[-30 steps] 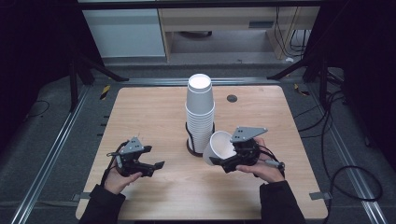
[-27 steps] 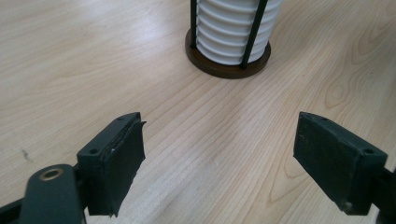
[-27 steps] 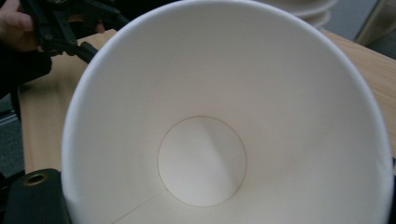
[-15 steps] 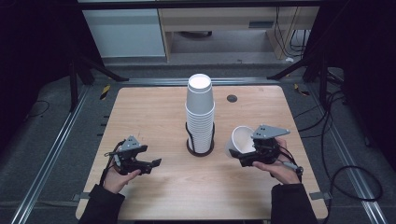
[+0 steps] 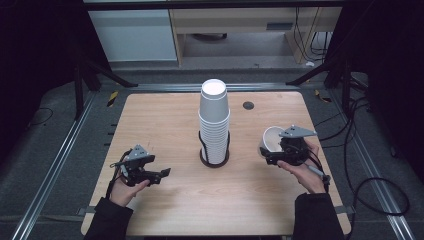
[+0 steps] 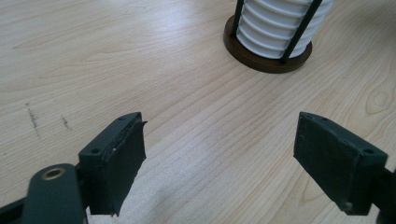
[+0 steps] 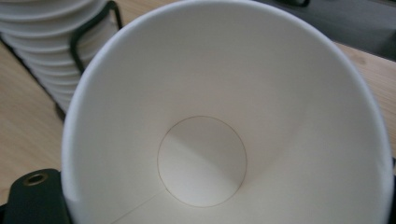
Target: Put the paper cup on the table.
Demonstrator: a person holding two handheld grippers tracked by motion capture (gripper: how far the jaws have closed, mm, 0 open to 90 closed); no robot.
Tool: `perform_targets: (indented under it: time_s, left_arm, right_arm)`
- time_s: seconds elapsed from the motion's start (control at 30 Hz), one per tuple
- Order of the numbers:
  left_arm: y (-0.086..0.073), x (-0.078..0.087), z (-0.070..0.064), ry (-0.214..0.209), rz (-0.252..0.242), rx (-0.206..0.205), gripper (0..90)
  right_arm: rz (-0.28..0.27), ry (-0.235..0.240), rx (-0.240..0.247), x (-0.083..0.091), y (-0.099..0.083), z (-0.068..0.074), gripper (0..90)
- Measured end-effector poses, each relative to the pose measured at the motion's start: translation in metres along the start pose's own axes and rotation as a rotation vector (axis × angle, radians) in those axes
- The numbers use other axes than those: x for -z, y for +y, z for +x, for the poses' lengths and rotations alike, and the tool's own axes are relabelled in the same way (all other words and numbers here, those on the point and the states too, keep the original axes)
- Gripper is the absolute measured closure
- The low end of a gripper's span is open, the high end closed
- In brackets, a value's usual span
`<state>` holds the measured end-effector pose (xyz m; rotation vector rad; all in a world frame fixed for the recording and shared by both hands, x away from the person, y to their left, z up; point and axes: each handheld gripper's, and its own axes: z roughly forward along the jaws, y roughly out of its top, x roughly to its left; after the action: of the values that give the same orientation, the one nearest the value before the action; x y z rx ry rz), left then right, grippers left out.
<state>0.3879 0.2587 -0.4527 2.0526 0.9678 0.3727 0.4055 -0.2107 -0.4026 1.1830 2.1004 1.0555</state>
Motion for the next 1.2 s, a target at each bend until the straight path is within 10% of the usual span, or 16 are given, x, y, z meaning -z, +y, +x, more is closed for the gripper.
perform_targets:
  time_s: [0.47,1.2]
  left_arm:
    - [-0.002,0.001,0.005,0.012,0.007,0.017,16.1]
    - [-0.003,-0.002,0.006,0.029,0.032,0.007,16.1]
  right_arm:
    - [0.196,-0.192,-0.055,-0.021,-0.016,-0.036,12.6]
    - [0.320,-0.209,-0.075,-0.040,-0.036,-0.054,11.9]
